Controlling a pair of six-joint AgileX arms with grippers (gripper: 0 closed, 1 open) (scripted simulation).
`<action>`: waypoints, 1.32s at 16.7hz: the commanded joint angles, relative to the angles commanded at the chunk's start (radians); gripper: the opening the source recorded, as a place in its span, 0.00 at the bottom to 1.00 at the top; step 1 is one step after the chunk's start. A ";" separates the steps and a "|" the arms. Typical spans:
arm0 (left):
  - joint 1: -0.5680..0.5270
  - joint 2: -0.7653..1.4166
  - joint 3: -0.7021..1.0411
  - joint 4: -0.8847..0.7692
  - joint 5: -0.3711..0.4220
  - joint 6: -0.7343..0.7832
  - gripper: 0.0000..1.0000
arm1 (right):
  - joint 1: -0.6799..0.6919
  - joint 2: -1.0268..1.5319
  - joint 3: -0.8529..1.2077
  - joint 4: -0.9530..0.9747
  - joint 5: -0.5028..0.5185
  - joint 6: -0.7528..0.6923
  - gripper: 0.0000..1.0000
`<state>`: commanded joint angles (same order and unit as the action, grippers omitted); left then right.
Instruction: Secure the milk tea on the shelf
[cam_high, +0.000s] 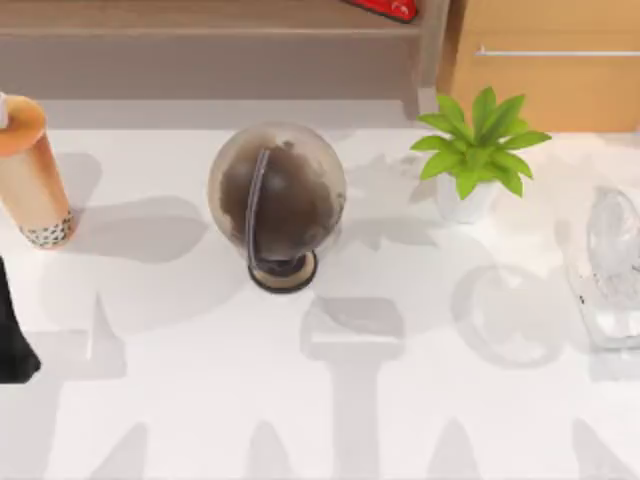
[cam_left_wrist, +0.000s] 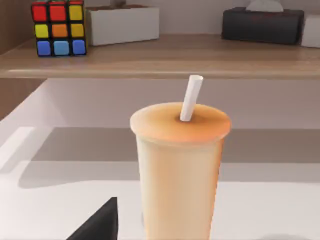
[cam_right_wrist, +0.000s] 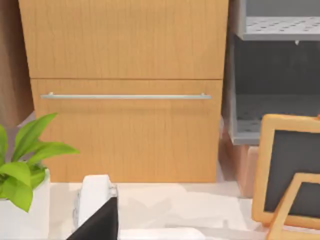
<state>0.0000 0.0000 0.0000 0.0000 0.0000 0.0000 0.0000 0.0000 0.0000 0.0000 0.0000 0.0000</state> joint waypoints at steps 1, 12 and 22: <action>0.000 0.000 0.000 0.000 0.000 0.000 1.00 | 0.000 0.000 0.000 0.000 0.000 0.000 1.00; 0.038 0.560 0.049 0.508 0.051 0.003 1.00 | 0.000 0.000 0.000 0.000 0.000 0.000 1.00; 0.094 1.508 0.120 1.298 0.128 0.017 1.00 | 0.000 0.000 0.000 0.000 0.000 0.000 1.00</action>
<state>0.0937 1.5079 0.1195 1.2980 0.1281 0.0173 0.0000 0.0000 0.0000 0.0000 0.0000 0.0000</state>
